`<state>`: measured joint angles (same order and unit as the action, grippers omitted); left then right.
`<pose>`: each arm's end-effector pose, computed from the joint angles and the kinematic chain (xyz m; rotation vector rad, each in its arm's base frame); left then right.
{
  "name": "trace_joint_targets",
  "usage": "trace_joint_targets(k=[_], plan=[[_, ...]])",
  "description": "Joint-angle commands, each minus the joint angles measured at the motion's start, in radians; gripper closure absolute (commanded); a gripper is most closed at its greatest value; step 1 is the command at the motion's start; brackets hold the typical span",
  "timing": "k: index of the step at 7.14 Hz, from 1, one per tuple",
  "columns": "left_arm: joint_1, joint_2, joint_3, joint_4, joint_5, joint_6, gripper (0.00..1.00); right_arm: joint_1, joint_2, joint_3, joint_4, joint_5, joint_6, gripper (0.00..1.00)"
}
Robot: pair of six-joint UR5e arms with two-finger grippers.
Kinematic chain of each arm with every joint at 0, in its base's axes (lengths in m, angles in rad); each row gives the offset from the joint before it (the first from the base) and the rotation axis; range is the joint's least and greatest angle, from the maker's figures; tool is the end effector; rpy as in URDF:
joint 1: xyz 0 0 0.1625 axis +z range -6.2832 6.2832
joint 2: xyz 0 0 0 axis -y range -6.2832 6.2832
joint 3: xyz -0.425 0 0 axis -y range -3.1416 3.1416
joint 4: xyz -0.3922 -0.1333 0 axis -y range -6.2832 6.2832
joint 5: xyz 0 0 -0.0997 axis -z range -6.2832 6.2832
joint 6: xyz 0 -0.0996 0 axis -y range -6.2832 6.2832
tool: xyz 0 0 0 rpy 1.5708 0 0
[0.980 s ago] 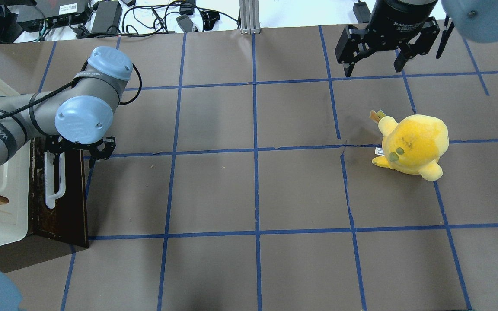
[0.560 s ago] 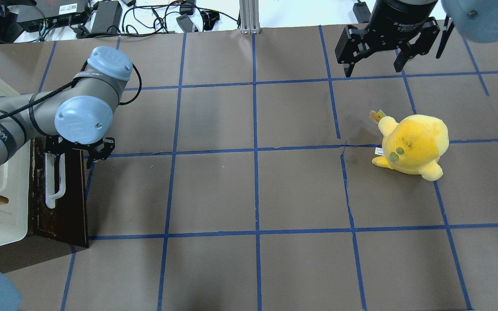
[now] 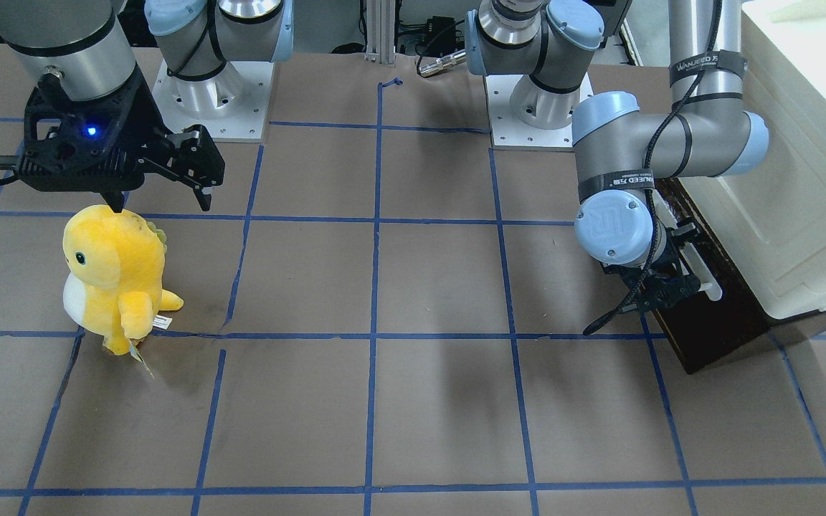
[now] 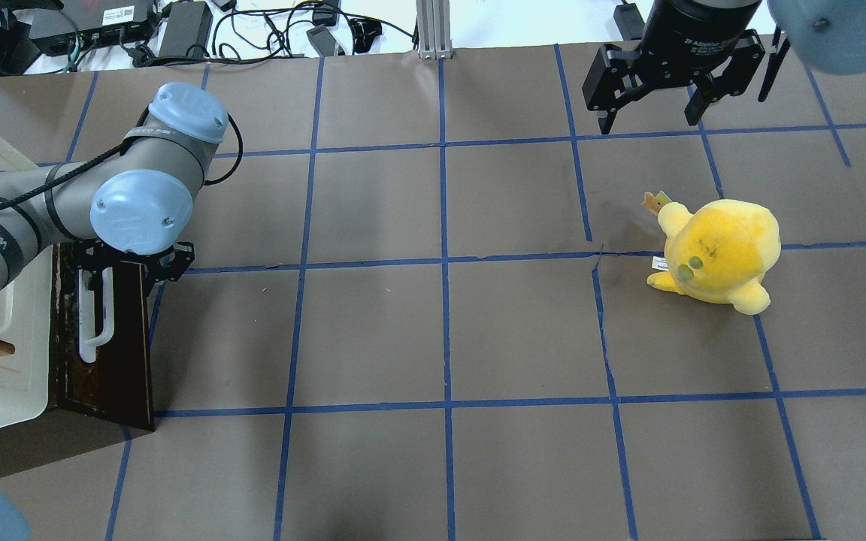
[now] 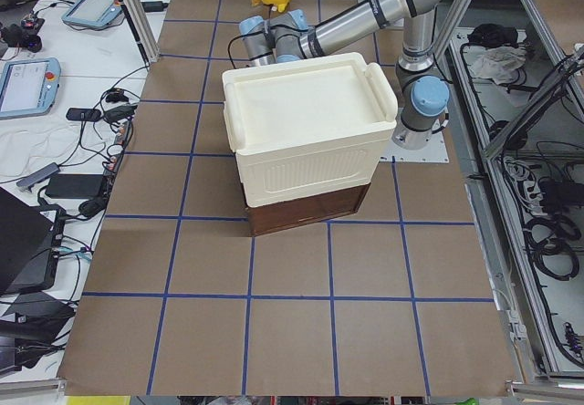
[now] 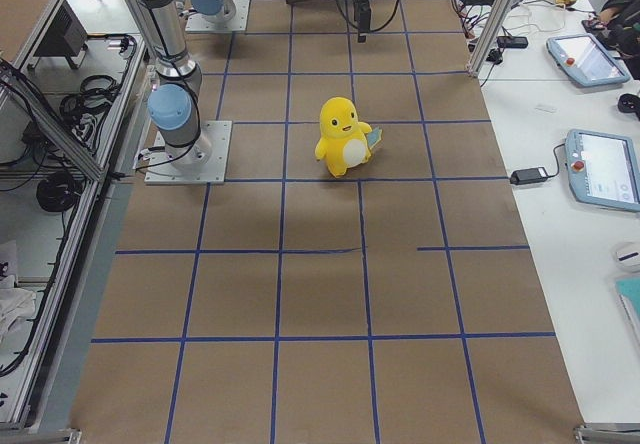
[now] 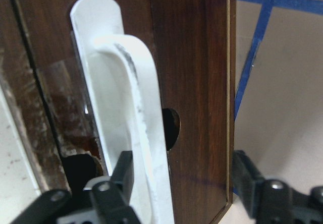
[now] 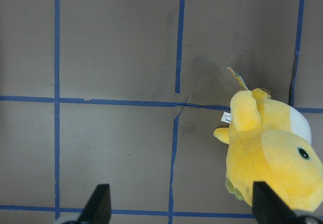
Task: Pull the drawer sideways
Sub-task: 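Lower the left gripper around the white handle and close on it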
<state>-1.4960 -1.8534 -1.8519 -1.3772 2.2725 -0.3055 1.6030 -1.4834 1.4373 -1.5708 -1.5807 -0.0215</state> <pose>-0.0303 -0.5192 0.2541 -0.2903 2.3726 0.3430 0.1494 -0.5285 0.5091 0.0837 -3.1300 0.0723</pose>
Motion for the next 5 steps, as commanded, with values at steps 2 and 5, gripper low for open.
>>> trace_joint_targets(k=[2,5], plan=[[0.0,0.002,0.0,0.0,0.021,-0.003,0.51,0.0,0.0,0.0,0.0,0.001,0.0,0.0],[0.02,0.002,-0.003,0.0,0.048,-0.004,0.5,0.0,0.0,0.0,0.0,-0.001,0.0,0.0]])
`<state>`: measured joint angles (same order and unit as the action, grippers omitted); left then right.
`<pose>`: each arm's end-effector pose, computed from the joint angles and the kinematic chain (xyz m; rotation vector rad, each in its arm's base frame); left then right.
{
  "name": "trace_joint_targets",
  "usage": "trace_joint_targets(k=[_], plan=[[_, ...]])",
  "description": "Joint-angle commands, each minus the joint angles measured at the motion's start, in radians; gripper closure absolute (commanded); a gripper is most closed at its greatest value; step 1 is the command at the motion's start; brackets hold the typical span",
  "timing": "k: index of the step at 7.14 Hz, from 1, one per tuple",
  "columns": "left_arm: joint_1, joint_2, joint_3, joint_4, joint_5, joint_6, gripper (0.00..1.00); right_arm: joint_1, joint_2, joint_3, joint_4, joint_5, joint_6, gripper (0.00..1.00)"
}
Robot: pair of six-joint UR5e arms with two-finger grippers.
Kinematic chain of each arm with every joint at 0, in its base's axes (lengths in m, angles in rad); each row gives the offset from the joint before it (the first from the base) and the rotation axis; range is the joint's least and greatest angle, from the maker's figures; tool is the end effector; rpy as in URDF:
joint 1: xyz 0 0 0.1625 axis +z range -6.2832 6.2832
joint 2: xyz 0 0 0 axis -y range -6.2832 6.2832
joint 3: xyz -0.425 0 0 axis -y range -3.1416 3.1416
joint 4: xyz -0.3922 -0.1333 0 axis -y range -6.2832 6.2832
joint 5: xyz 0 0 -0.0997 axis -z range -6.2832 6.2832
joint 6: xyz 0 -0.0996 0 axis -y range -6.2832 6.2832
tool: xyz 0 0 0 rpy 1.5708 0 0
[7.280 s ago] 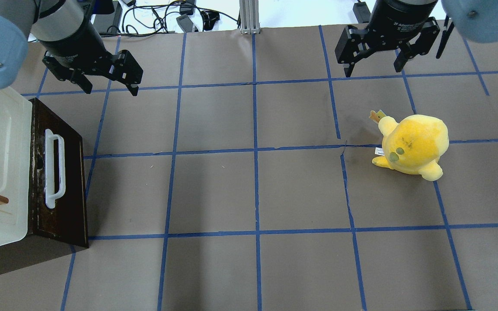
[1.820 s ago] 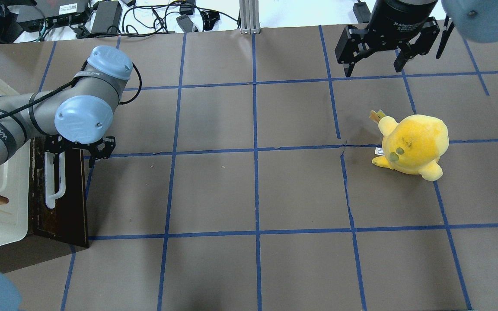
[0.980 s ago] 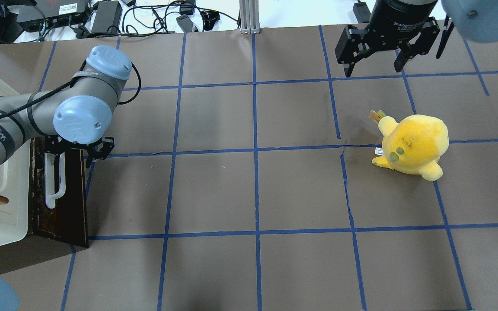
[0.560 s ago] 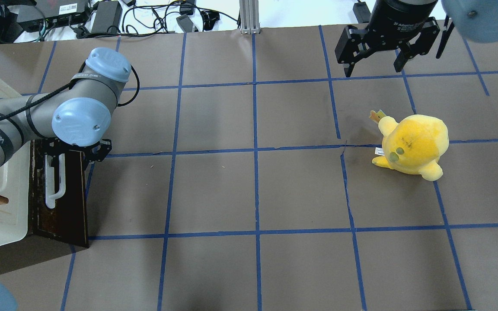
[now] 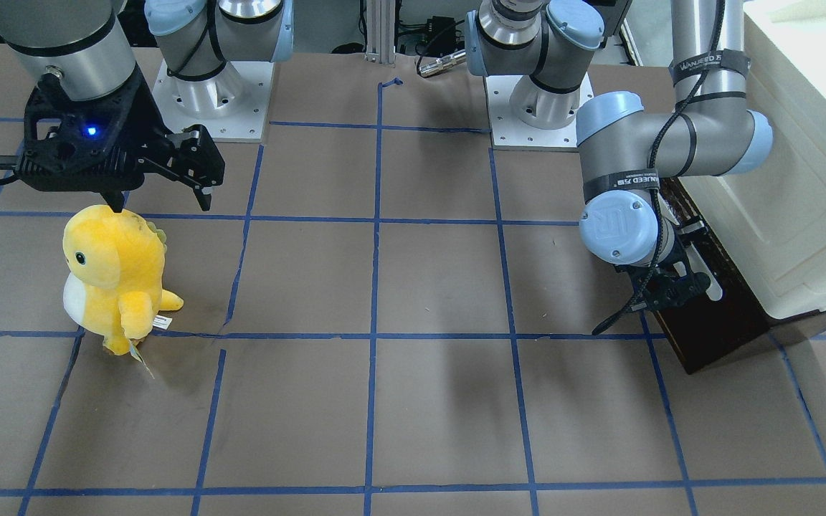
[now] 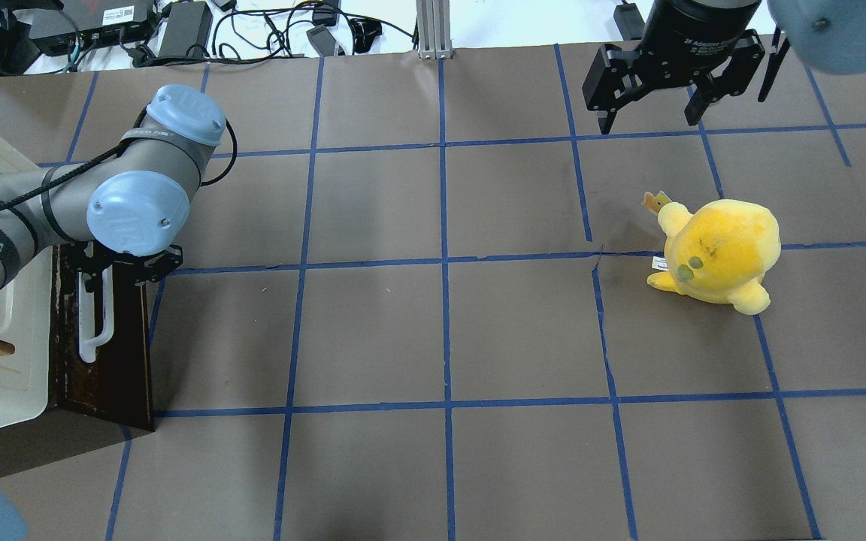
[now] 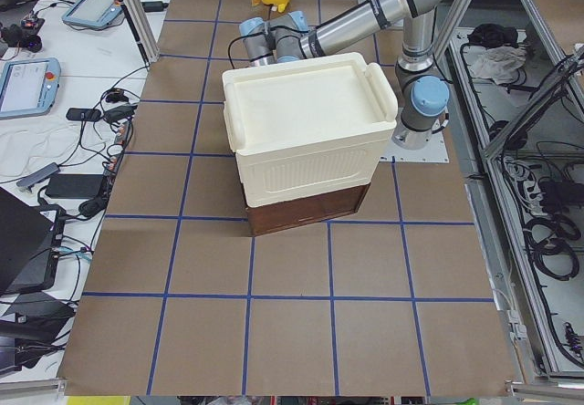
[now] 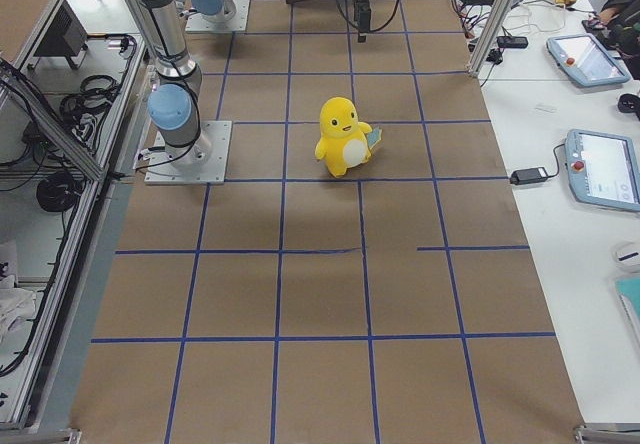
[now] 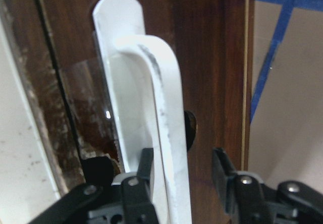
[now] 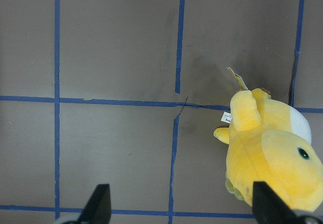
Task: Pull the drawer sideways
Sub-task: 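Lower the left gripper around the white handle and close on it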
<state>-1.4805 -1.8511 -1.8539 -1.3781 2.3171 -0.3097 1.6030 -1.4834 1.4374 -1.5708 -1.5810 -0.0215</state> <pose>-0.0189 -0.5194 0.2572 -0.2969 2.3301 0.3362 0.1494 -0.5285 0.5090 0.0837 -3.1297 0.0721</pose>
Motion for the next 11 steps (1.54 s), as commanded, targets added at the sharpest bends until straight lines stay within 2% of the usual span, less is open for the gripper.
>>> trace_joint_targets(k=[1,9,11], plan=[[0.006,0.0,0.002,0.004,0.002,0.0,0.51,0.0,0.0,0.0,0.0,-0.001,0.0,0.0],[-0.003,-0.03,0.033,0.013,-0.016,0.0,0.49,0.0,0.0,0.0,0.0,0.001,0.0,0.0],[-0.003,-0.023,0.033,0.011,-0.016,0.0,0.61,0.0,0.0,0.0,0.0,0.001,0.0,0.0]])
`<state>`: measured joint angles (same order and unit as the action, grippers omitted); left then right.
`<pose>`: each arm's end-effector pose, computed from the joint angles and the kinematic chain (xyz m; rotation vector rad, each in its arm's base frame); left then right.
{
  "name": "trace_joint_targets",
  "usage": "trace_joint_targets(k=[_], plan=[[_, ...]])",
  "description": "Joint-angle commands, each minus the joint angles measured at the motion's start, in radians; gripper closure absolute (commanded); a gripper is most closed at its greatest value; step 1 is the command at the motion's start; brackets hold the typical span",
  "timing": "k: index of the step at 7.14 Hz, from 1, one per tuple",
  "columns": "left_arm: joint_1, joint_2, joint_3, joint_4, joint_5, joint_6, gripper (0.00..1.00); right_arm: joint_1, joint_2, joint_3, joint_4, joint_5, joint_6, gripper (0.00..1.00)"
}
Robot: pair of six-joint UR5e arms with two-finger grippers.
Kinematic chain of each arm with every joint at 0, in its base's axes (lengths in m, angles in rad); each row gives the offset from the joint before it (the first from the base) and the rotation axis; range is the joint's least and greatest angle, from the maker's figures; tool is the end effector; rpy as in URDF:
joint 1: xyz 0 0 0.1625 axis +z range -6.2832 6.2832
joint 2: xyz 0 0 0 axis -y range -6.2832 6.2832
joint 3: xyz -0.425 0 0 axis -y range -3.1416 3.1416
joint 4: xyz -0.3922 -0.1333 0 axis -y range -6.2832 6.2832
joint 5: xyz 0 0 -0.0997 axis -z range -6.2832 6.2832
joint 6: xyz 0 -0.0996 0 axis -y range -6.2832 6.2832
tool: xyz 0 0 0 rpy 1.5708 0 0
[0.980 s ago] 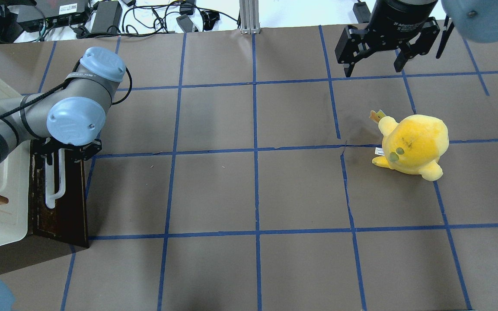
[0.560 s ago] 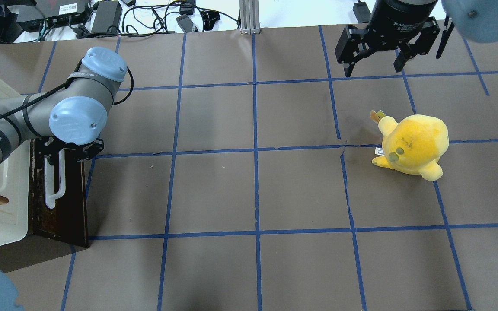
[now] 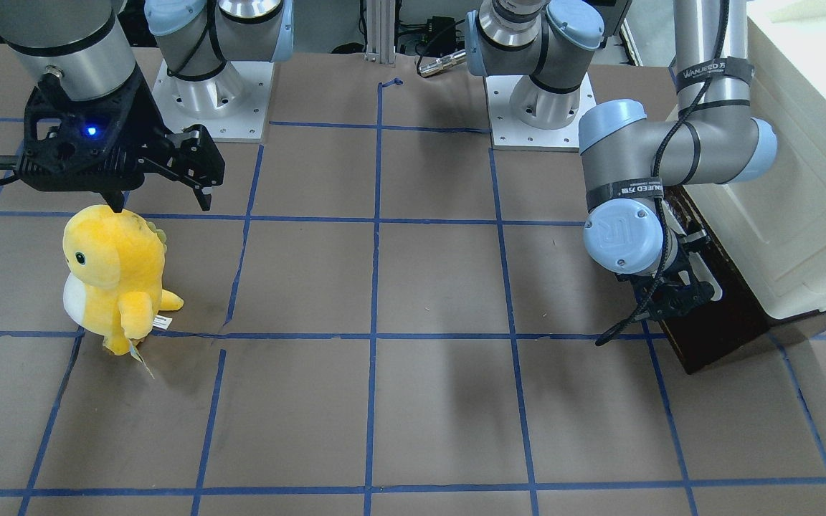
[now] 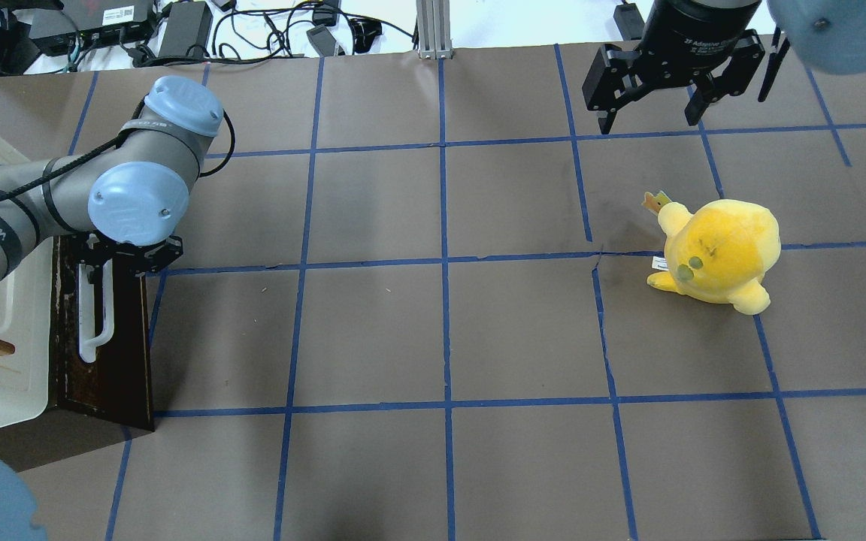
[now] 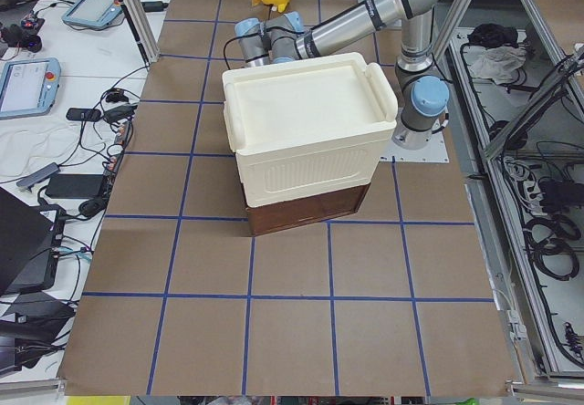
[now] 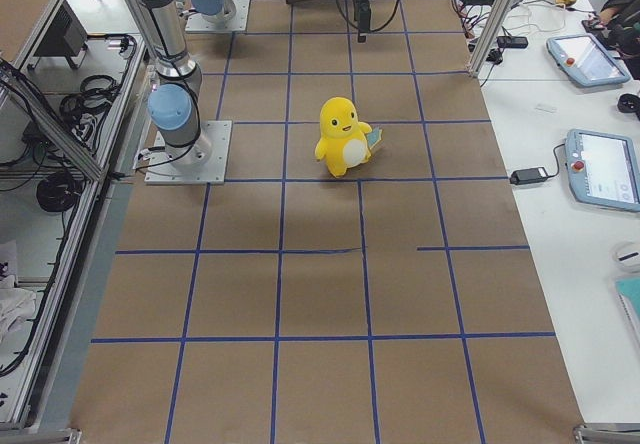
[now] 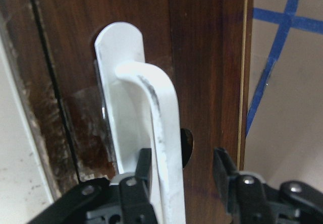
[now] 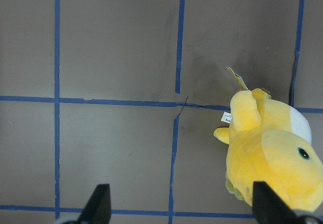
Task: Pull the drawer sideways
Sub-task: 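Lower the left gripper around the white handle and close on it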
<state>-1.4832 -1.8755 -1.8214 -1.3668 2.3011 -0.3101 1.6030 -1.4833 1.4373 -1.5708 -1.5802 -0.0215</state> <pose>-0.0203 -0.5327 0.2572 -0.3095 2.3475 0.3164 0.1495 -0.5286 0.5090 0.0837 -3.1305 0.0721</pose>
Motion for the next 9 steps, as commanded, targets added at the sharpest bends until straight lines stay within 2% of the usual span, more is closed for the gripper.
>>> trace_joint_targets(k=[1,4,5,6,9], plan=[[0.0,0.003,0.001,0.0,-0.003,0.0,0.64,0.0,0.0,0.0,0.0,0.0,0.0,0.0],[0.0,0.012,0.001,-0.011,0.0,0.002,0.69,0.0,0.0,0.0,0.0,0.0,0.0,0.0],[0.0,0.016,0.002,-0.014,0.0,0.005,0.81,0.0,0.0,0.0,0.0,0.0,0.0,0.0],[0.0,0.013,0.001,-0.017,-0.002,0.003,1.0,0.0,0.0,0.0,0.0,0.0,0.0,0.0],[-0.003,0.01,0.004,-0.015,0.003,0.002,1.0,0.0,0.0,0.0,0.0,0.0,0.0,0.0]])
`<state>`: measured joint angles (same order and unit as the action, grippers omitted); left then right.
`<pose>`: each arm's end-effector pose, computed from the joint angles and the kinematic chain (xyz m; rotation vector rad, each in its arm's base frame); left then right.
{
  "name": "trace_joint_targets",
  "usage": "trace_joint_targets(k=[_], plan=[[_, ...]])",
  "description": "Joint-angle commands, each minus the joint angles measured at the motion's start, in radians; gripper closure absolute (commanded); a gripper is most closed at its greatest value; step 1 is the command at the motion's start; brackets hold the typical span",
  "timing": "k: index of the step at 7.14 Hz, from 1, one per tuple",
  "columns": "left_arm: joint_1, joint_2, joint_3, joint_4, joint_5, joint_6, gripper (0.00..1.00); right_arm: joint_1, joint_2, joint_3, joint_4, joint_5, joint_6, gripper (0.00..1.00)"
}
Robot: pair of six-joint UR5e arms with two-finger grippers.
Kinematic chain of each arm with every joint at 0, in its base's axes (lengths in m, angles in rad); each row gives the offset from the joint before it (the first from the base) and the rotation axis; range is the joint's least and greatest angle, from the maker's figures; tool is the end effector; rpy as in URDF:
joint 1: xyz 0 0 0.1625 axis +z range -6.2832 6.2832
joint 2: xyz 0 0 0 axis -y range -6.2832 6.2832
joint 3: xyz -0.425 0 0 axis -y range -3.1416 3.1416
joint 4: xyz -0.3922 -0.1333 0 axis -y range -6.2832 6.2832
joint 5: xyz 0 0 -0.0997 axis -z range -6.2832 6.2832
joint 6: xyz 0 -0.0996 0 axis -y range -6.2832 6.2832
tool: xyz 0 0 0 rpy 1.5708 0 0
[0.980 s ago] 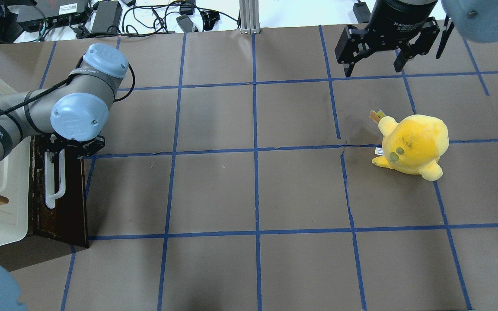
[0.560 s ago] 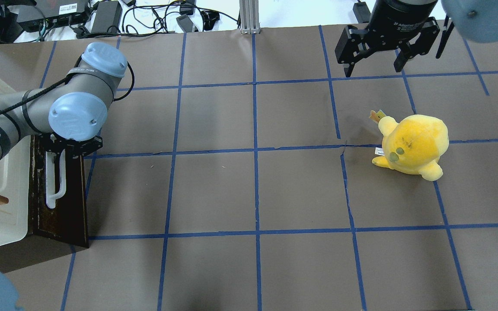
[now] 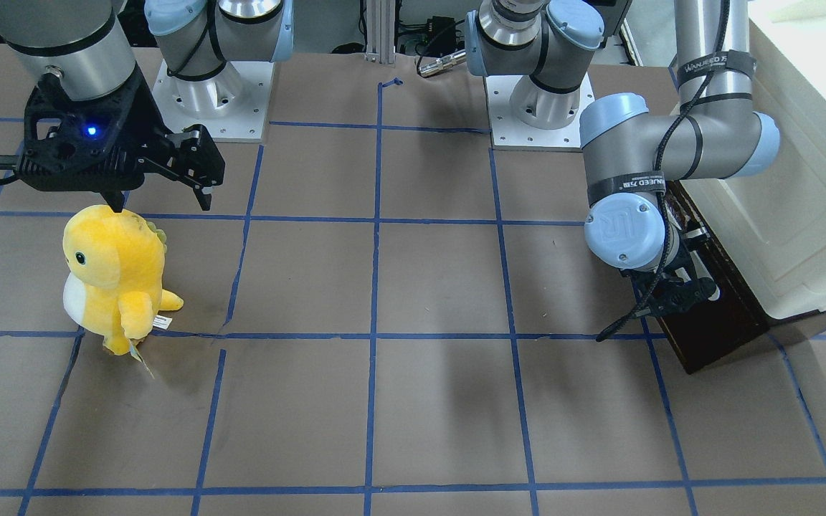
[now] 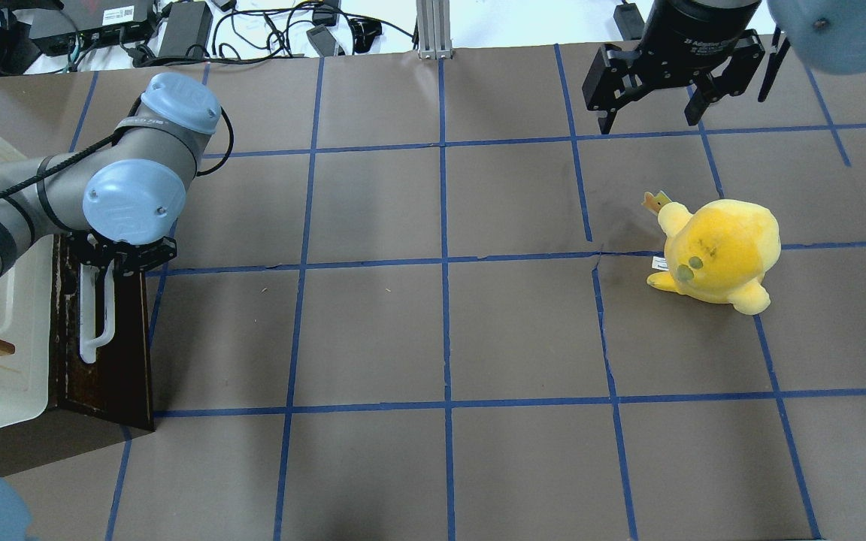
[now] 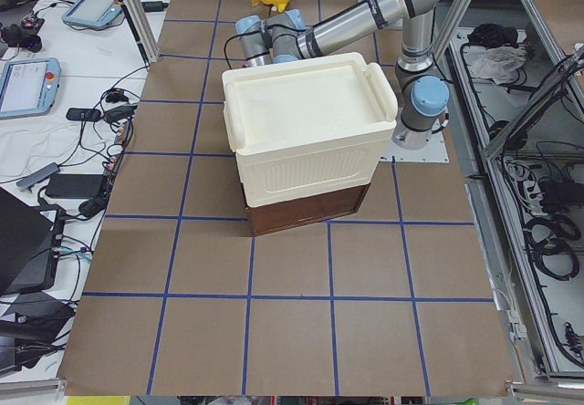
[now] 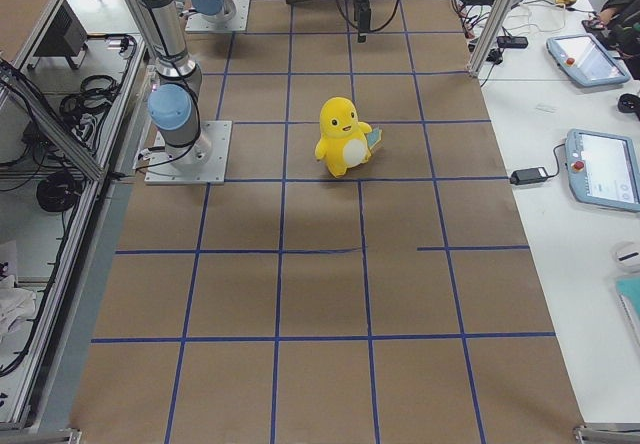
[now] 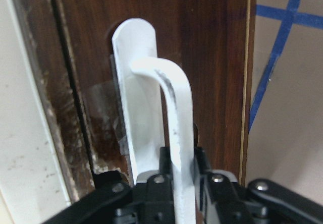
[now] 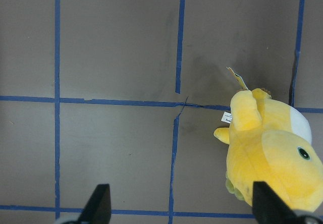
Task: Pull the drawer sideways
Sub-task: 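Lower the left gripper around the white handle and close on it, then pull the handle with the left gripper, sliding the drawer out from the cabinet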
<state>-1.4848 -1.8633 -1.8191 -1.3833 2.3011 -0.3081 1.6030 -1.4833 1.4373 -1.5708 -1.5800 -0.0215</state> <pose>-0.0214 -0.5304 0.2634 -0.3043 2.3478 0.3190 0.1495 -0.5286 0.5090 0.0838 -3.1307 0.0721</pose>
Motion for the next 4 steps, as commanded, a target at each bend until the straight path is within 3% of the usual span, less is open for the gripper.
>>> trace_joint_targets(k=[1,4], plan=[[-0.002,-0.007,0.006,0.003,0.011,0.004,1.0,0.0,0.0,0.0,0.0,-0.002,0.0,0.0],[-0.043,-0.016,0.023,0.009,0.003,-0.003,1.0,0.0,0.0,0.0,0.0,-0.002,0.0,0.0]])
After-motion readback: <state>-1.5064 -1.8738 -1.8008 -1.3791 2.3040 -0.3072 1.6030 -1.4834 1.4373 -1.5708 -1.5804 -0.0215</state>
